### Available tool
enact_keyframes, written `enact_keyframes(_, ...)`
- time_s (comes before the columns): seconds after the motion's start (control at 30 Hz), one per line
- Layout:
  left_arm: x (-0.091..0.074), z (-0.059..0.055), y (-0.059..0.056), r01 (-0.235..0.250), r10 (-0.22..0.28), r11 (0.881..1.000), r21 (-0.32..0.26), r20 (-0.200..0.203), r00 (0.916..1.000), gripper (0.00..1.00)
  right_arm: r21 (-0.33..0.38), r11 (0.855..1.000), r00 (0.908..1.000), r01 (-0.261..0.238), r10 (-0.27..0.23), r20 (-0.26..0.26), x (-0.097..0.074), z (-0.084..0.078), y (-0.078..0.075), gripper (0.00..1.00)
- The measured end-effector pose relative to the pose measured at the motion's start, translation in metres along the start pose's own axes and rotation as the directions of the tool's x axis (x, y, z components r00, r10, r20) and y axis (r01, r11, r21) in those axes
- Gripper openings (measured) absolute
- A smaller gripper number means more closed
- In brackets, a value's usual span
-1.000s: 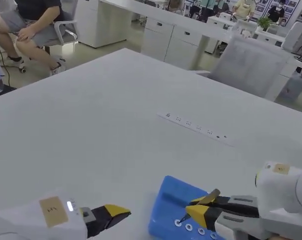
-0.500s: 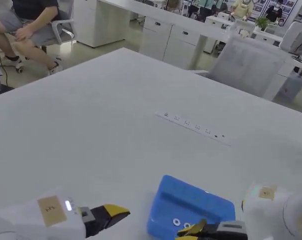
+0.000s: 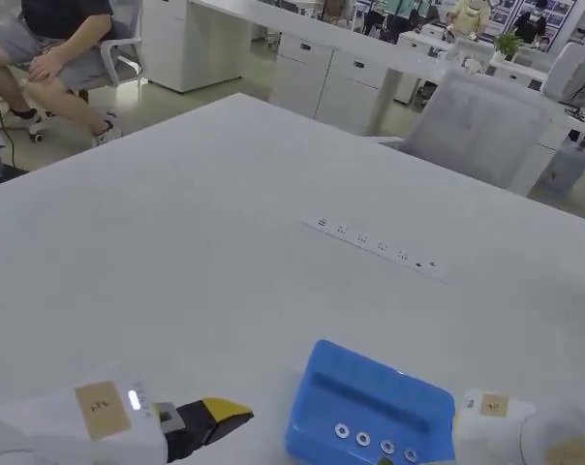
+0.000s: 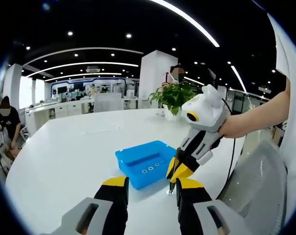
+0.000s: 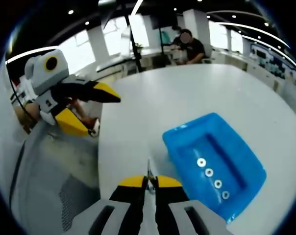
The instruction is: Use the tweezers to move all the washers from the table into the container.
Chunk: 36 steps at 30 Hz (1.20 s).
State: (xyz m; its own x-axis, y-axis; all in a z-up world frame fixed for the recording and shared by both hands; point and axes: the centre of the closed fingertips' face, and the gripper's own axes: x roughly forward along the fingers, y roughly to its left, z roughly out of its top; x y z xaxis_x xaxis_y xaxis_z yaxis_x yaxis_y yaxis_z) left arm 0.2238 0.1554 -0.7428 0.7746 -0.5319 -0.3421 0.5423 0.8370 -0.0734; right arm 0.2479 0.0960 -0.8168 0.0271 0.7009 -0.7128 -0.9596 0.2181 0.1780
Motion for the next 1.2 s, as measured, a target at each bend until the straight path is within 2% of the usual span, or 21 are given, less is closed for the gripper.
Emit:
enact_keyframes(0.27, 0.0, 0.001, -0.001, 0.004, -0.004, 1.0, -0.002, 0.002, 1.0, 0.37, -0.014, 1.0, 1.0, -0.008, 0.008, -0.005, 0.002, 0.0, 0.008, 0.03)
enact_keyframes(0.37, 0.0, 0.004, -0.002, 0.004, -0.004, 1.0, -0.011, 0.018, 0.9998, 0.4, -0.033, 0.999, 0.9999, -0.006, 0.006, -0.008, 0.002, -0.001, 0.012, 0.03)
enact_keyframes(0.97, -0.003, 0.013, 0.002, -0.015, 0.017, 0.999, -0.034, 0.065, 0.9977, 0.47, -0.152, 0.988, 0.9989, -0.029, 0.023, -0.04, 0.01, -0.001, 0.045, 0.03)
enact_keyframes(1.07, -0.004, 0.013, 0.003, -0.022, 0.024, 0.999, -0.038, 0.07, 0.9972, 0.47, -0.185, 0.982, 0.9985, -0.032, 0.024, -0.048, 0.01, -0.003, 0.049, 0.03)
enact_keyframes(1.2, -0.005, 0.014, 0.005, -0.029, 0.033, 0.998, -0.047, 0.08, 0.9963, 0.46, -0.182, 0.983, 0.9991, -0.021, 0.014, -0.039, 0.009, -0.002, 0.047, 0.03)
